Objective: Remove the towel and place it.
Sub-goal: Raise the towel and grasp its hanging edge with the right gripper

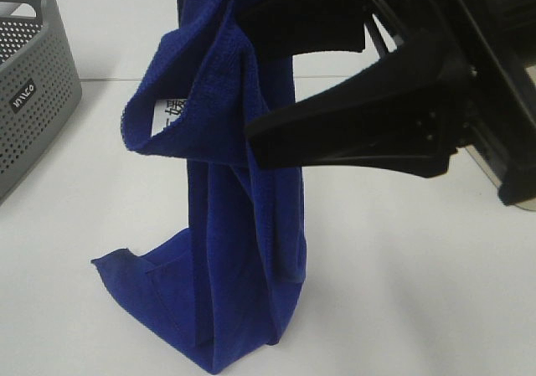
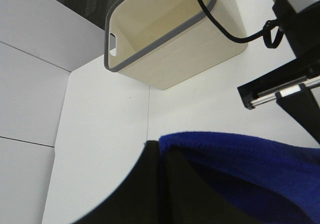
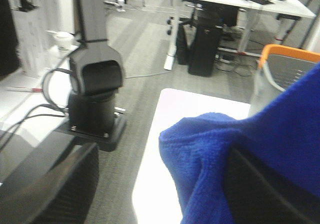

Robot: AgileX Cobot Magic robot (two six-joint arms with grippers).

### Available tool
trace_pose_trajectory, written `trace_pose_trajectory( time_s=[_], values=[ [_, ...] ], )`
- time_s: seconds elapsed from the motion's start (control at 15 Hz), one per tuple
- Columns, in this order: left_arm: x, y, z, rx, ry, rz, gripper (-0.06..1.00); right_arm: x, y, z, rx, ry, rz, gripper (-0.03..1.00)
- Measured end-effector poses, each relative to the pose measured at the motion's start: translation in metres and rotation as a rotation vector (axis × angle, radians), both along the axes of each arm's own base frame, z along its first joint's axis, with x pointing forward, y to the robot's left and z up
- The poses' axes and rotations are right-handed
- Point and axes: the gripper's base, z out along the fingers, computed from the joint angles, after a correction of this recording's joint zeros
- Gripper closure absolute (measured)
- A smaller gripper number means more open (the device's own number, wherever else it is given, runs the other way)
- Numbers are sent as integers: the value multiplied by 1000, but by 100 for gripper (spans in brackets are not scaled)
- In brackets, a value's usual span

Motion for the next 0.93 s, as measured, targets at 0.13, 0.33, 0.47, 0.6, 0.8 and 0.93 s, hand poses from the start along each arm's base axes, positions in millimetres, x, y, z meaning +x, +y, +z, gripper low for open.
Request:
trace_pose_trajectory(
  time_s=[0.13,0.33,0.47,0.6,0.8,0.93],
  values=[
    [4,4,0,-1,1,19,94,-4,-1,0,-13,16,28,34],
    [8,8,0,-4,-3,39,94,-11,-4,7,-25,40,25,51],
    [9,8,1,-12,-12,42,94,-13,-6,8,-45,71,18,59],
    [10,8,1,-2,-24,50,94,-18,-8,9,-76,82,14,61],
    [10,9,2,-1,-29,53,94,-22,-10,13,-79,73,12,61],
    [11,8,4,-21,-49,58,94,-21,-10,12,-89,123,-11,54]
  ],
)
